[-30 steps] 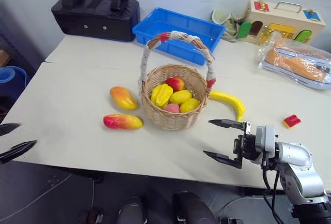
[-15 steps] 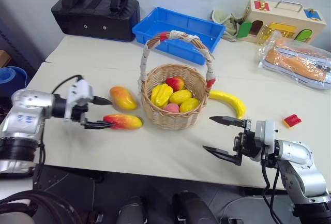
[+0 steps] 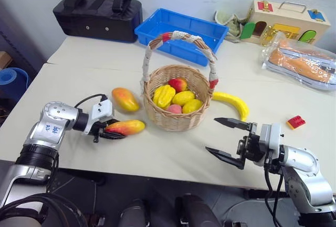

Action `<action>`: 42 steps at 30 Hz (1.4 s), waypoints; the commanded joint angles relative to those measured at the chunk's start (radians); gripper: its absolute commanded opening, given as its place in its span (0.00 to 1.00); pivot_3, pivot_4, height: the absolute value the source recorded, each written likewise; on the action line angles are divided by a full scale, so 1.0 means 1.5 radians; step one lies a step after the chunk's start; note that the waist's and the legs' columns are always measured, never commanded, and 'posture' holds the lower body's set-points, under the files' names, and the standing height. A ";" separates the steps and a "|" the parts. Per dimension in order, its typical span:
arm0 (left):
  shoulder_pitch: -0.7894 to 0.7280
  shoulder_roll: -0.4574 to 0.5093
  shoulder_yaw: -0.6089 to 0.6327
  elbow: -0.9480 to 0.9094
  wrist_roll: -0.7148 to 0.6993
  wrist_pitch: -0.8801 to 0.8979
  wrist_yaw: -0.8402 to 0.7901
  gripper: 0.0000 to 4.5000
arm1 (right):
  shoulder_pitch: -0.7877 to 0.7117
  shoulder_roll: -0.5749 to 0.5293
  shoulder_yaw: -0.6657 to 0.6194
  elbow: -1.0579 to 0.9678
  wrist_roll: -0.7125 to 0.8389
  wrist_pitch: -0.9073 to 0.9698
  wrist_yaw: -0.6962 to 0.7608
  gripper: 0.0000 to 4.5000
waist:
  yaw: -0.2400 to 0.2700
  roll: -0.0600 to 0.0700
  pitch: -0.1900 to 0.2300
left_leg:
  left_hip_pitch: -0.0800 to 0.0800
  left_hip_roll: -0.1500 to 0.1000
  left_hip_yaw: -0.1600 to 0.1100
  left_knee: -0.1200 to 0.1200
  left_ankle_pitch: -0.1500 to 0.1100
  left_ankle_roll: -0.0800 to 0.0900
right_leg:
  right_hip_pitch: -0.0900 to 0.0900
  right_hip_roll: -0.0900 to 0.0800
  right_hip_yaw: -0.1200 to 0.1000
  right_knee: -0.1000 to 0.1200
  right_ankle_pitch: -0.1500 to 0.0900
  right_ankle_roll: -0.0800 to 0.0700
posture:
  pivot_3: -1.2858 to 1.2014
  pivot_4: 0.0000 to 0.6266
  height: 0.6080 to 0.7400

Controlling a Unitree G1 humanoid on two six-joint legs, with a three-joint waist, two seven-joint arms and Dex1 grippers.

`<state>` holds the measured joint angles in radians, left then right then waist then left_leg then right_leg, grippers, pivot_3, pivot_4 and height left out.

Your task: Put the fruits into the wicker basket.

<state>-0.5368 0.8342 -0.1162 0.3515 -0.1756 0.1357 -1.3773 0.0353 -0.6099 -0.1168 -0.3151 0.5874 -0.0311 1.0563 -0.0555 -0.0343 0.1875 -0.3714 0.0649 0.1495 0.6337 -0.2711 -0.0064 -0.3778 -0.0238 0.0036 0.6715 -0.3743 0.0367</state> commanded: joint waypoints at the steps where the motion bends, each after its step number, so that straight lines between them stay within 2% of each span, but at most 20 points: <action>1: 0.018 0.023 0.110 -0.126 -0.134 0.031 -0.039 0.39 | 0.029 0.008 -0.057 -0.045 0.061 0.036 -0.041 1.00 | 0.002 0.000 0.000 | 0.000 0.000 -0.001 0.000 0.000 0.000 | 0.000 0.000 -0.001 0.000 0.000 0.000 | 0.52 0.24 1.00; 4: 0.010 0.016 0.181 -0.252 -0.254 0.165 0.018 0.39 | 0.046 0.019 -0.081 -0.076 0.082 0.062 -0.089 1.00 | 0.003 -0.001 0.000 | -0.001 0.000 -0.002 0.000 0.000 -0.001 | 0.000 0.000 -0.001 0.001 0.000 0.000 | 0.52 0.24 1.00; 6: -0.007 -0.006 0.199 -0.300 -0.290 0.215 0.077 0.39 | 0.051 0.025 -0.087 -0.089 0.079 0.066 -0.104 1.00 | 0.005 -0.001 0.000 | 0.000 0.000 -0.002 0.000 0.000 0.000 | 0.001 -0.001 -0.001 0.001 0.000 0.001 | 0.52 0.24 1.00; 8: -0.023 -0.023 0.160 -0.324 -0.240 0.197 0.114 0.39 | 0.053 0.040 -0.086 -0.101 0.077 0.068 -0.131 1.00 | 0.005 0.000 0.000 | 0.000 -0.001 -0.002 0.001 0.000 0.000 | 0.002 -0.001 -0.001 0.000 0.000 0.001 | 0.52 0.24 1.00; 10: -0.097 -0.102 0.091 -0.310 -0.166 0.221 0.237 0.39 | 0.054 0.064 -0.076 -0.122 0.067 0.067 -0.166 1.00 | 0.012 0.000 0.000 | 0.001 -0.001 -0.002 0.001 0.000 0.000 | 0.002 0.000 0.000 0.000 -0.001 0.001 | 0.52 0.24 1.00; 12: -0.143 -0.158 0.054 -0.287 -0.134 0.239 0.295 0.39 | 0.048 0.074 -0.068 -0.134 0.061 0.071 -0.185 1.00 | 0.019 0.000 0.000 | 0.000 -0.002 -0.002 0.002 0.001 0.000 | 0.002 0.000 0.000 0.000 -0.001 0.001 | 0.52 0.24 1.00; 15: -0.177 -0.204 0.010 -0.237 -0.071 0.203 0.338 0.39 | 0.042 0.081 -0.064 -0.146 0.051 0.076 -0.207 1.00 | 0.015 0.000 0.000 | -0.001 -0.002 -0.001 0.003 0.000 0.001 | 0.001 0.000 0.002 0.000 0.000 0.002 | 0.52 0.24 1.00; 19: -0.190 -0.228 -0.013 -0.215 -0.068 0.202 0.323 0.39 | 0.039 0.079 -0.064 -0.156 0.044 0.077 -0.221 1.00 | 0.011 0.000 0.000 | 0.000 -0.001 0.000 0.002 0.000 -0.001 | 0.000 0.001 0.002 0.001 -0.001 0.003 | 0.52 0.24 1.00; 20: -0.191 -0.227 -0.015 -0.212 -0.068 0.210 0.319 0.52 | 0.039 0.079 -0.065 -0.157 0.043 0.077 -0.223 1.00 | 0.012 0.000 0.000 | 0.000 0.000 -0.001 0.002 0.000 -0.002 | 0.000 0.002 0.002 0.002 -0.001 0.003 | 0.52 0.24 1.00; 22: -0.193 -0.223 -0.002 -0.215 -0.090 0.234 0.304 0.61 | 0.035 0.080 -0.061 -0.156 0.038 0.076 -0.226 1.00 | 0.014 0.000 0.000 | 0.000 0.001 -0.001 0.002 0.000 -0.003 | 0.000 0.003 0.002 0.002 -0.001 0.003 | 0.52 0.24 1.00; 27: -0.182 -0.206 0.042 -0.222 -0.097 0.211 0.302 0.95 | 0.024 0.082 -0.052 -0.146 0.034 0.076 -0.223 1.00 | 0.015 0.000 0.000 | 0.000 0.000 -0.001 0.002 0.001 -0.002 | 0.000 0.003 0.002 0.002 -0.001 0.002 | 0.52 0.24 1.00; 28: -0.178 -0.199 0.046 -0.223 -0.097 0.200 0.293 0.99 | 0.023 0.082 -0.051 -0.145 0.034 0.076 -0.222 1.00 | 0.014 0.000 0.000 | 0.000 0.000 -0.001 0.003 0.001 -0.002 | 0.000 0.003 0.003 0.002 -0.001 0.002 | 0.52 0.24 1.00; 31: -0.099 -0.118 0.120 -0.263 -0.155 0.160 0.190 0.99 | 0.010 0.075 -0.041 -0.126 0.034 0.075 -0.199 1.00 | 0.003 0.000 0.000 | 0.000 0.000 -0.001 0.002 0.001 -0.002 | 0.000 0.003 0.003 0.002 -0.001 0.002 | 0.52 0.24 1.00; 35: 0.023 -0.046 0.227 -0.303 -0.204 0.114 0.134 0.99 | -0.009 0.071 -0.036 -0.100 0.036 0.067 -0.165 1.00 | 0.000 0.000 0.000 | 0.001 0.001 -0.002 0.000 0.001 -0.003 | 0.000 0.003 0.002 0.002 -0.001 0.002 | 0.52 0.24 1.00; 38: 0.165 0.012 0.347 -0.276 -0.192 0.073 0.125 0.99 | -0.033 0.062 -0.025 -0.071 0.028 0.055 -0.120 1.00 | -0.005 0.000 0.000 | 0.001 0.001 -0.001 0.000 0.001 -0.003 | 0.000 0.002 0.002 0.001 -0.001 0.002 | 0.52 0.24 1.00; 40: 0.251 0.025 0.432 -0.210 -0.175 0.033 0.148 0.99 | -0.043 0.056 -0.019 -0.044 0.006 0.021 -0.082 1.00 | -0.003 0.000 0.000 | 0.001 0.001 -0.002 0.000 0.001 -0.003 | 0.000 0.002 0.002 0.001 -0.001 0.001 | 0.52 0.24 1.00; 42: 0.297 0.029 0.480 -0.170 -0.177 0.019 0.167 0.99 | -0.047 0.052 -0.017 -0.024 -0.011 -0.008 -0.054 1.00 | -0.001 0.000 0.001 | 0.001 0.000 -0.002 -0.001 0.000 -0.001 | 0.000 0.001 0.001 0.000 -0.002 0.001 | 0.52 0.24 1.00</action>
<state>-0.1047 0.8651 0.5289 0.0748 -0.4398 0.1961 -1.1475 -0.0300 -0.5233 -0.1335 -0.3561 0.5837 0.0058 0.9388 -0.0576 -0.0348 0.1882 -0.3701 0.0649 0.1468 0.6323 -0.2726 -0.0058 -0.3772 -0.0229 0.0049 0.6716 -0.3771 0.0375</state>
